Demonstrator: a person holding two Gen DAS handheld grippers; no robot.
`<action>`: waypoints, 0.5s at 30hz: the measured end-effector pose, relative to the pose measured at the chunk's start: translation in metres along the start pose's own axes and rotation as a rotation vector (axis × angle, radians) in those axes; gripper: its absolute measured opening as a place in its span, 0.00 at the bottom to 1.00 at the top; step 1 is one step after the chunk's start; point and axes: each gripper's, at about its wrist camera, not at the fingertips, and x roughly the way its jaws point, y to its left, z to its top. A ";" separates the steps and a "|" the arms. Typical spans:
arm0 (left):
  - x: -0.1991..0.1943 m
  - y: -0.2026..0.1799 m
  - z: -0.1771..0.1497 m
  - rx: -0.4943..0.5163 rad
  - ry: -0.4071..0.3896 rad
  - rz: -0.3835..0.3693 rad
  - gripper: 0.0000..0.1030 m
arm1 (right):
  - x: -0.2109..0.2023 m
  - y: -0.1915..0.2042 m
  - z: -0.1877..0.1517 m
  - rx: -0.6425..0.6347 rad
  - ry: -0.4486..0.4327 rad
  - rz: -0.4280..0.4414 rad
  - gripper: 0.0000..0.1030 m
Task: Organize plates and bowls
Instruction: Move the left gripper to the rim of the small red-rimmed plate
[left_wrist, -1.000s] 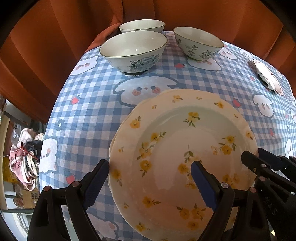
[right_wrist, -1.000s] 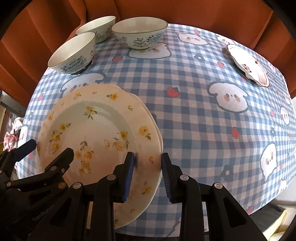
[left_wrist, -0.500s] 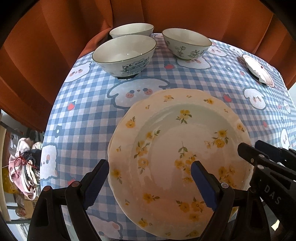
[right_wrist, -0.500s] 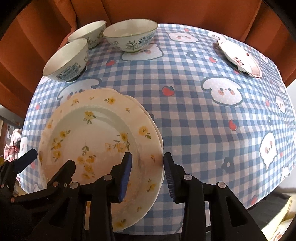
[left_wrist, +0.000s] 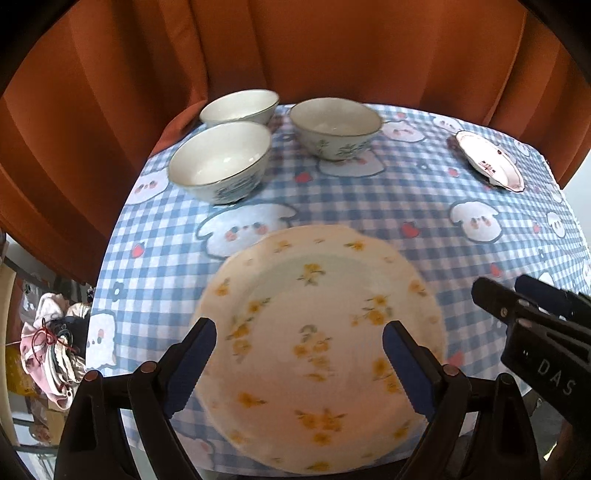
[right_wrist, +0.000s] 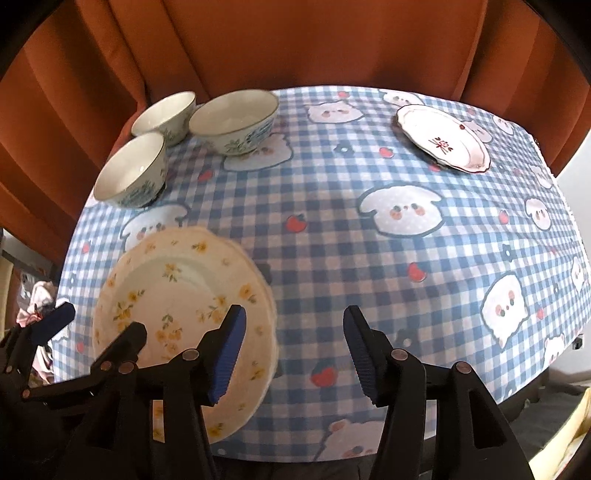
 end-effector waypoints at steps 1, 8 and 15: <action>-0.001 -0.005 0.001 -0.001 -0.002 0.003 0.90 | -0.002 -0.005 0.002 -0.008 -0.012 0.011 0.57; -0.004 -0.059 0.014 -0.047 -0.013 0.025 0.90 | -0.006 -0.041 0.016 -0.087 -0.019 0.057 0.57; 0.001 -0.114 0.025 -0.066 -0.013 0.059 0.90 | -0.004 -0.093 0.031 -0.130 -0.023 0.075 0.57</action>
